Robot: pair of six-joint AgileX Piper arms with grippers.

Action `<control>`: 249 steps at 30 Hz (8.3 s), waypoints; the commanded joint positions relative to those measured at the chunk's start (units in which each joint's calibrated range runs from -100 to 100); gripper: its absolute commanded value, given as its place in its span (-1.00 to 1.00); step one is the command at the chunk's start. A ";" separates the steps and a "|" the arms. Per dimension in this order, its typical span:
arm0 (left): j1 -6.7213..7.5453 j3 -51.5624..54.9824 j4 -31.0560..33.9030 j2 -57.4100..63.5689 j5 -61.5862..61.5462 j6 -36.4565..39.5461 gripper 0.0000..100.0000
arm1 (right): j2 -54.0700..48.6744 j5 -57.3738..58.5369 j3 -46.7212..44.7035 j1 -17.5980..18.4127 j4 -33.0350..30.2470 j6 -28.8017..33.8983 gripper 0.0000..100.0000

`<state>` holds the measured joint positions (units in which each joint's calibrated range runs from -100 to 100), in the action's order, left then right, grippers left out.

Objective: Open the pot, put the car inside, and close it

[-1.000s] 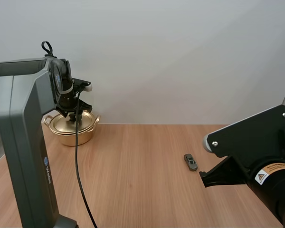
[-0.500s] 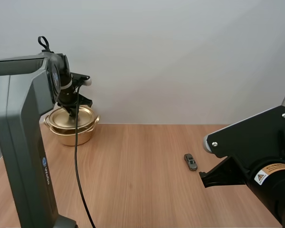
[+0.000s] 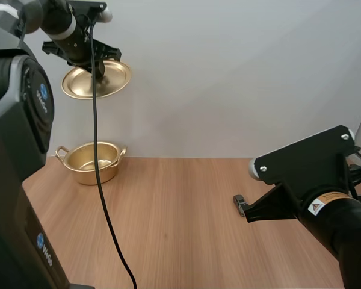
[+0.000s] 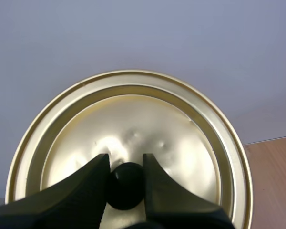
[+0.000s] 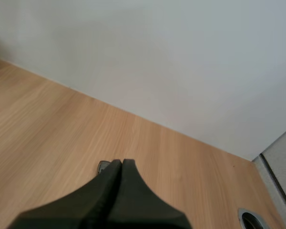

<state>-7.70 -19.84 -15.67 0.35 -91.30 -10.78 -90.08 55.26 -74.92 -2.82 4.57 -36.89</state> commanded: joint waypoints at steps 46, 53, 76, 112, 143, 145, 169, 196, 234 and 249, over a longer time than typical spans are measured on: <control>-0.03 0.05 -1.23 36.06 -7.68 -0.17 -1.00 | 71.65 -8.07 24.64 -0.02 7.50 0.00 1.00; -0.03 0.05 -1.23 36.06 -7.68 -0.17 -1.00 | 76.62 -11.31 24.64 -0.02 7.61 -1.45 0.96; -0.03 0.05 -1.28 35.93 -7.49 -0.17 -1.00 | 88.47 -13.58 27.00 -0.02 7.63 -5.27 0.63; -0.03 0.05 2.08 41.64 9.17 5.80 -1.00 | 88.21 -2.59 67.22 19.65 38.15 -23.53 -1.00; -0.03 0.05 12.96 44.68 11.81 8.04 -1.00 | 129.33 -4.67 98.41 25.57 38.08 -30.25 -1.00; -0.03 0.05 12.96 44.68 11.81 8.04 -1.00 | 129.79 -5.00 98.41 25.57 38.08 -30.25 -1.00; -0.03 2.83 15.67 42.04 8.85 7.58 -1.00 | 120.37 -0.04 98.41 24.81 35.05 -21.95 -1.00; -0.03 44.88 18.69 18.80 57.98 7.74 -1.00 | 73.50 40.70 97.85 3.02 15.22 -9.12 -1.00; -1.71 17.39 10.22 -21.73 26.30 -6.40 -1.00 | 53.32 44.74 97.85 1.39 4.96 -6.63 -1.00; -2.23 17.39 2.47 -25.16 22.07 -11.30 -1.00 | 53.32 44.74 97.85 1.39 4.81 -6.40 -1.00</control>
<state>-9.90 -2.42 -13.73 -24.77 -69.30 -22.09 -36.78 100.00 22.99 -1.43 9.46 -43.31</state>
